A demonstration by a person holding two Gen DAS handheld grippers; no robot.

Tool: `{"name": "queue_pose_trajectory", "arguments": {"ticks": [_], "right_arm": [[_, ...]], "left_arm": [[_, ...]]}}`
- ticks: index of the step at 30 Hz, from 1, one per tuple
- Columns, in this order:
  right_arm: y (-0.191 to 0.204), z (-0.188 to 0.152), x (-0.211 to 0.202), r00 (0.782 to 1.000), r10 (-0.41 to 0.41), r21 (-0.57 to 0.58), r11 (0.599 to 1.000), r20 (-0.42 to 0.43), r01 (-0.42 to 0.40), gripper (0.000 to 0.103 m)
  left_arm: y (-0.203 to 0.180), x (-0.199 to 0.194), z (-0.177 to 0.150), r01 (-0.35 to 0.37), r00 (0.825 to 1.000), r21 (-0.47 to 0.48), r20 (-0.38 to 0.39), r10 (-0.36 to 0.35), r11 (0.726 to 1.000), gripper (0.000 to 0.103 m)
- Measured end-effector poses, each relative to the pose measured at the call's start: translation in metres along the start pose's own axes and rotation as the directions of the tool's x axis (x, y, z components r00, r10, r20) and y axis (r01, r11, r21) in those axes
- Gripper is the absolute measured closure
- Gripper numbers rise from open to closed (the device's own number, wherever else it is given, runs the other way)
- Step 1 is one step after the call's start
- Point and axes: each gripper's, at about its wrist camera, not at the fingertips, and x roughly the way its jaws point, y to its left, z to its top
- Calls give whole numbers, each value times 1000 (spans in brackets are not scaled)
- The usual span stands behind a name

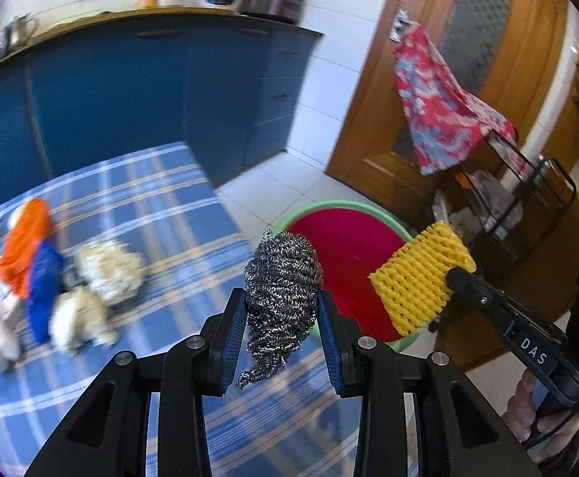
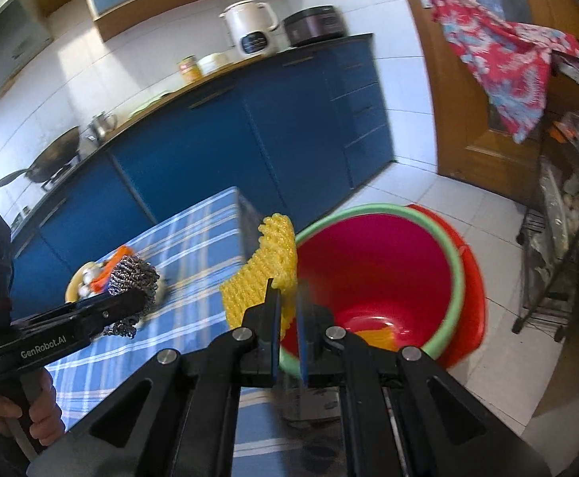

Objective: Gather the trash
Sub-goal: 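Carry both items over the red bin and open both tools to drop them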

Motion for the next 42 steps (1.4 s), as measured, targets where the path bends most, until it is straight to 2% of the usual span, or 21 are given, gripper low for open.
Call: {"name": "queue_pose_trajectory", "arguments": {"ticks": [8,15,17,19,21,25,30,42], "right_arm": [[-47,-4,12,997,-76,64,995,-20,77,93],[-71,-9,30,994,-94,95,991,-55,99,92],[-75,-11,34,993,-97,100,990,-63,103,91],[-77,-13,38,993,-97,105,989,-73,104,91],[-79,-15,42,992,-95,110,989,-81,103,91],[-81,-17,47,991,-94,115,988,-94,105,90],[-80,-17,47,992,-92,129,986,-86,103,67],[-65,-19,33,994,-80,117,989,-69,88,61]], "left_arm": [[-35,51,5,54,997,64,-62,-50,996,66],[-49,87,6,45,992,89,-121,-34,995,65],[-49,93,5,43,991,88,-134,-31,995,62],[-50,97,6,32,991,85,-135,-20,996,50],[-51,98,5,18,992,84,-129,-7,996,47],[-47,99,5,3,991,74,-133,7,997,46],[-39,93,4,-8,992,53,-126,15,999,46],[-16,56,1,-47,996,1,-74,47,999,46]]}}
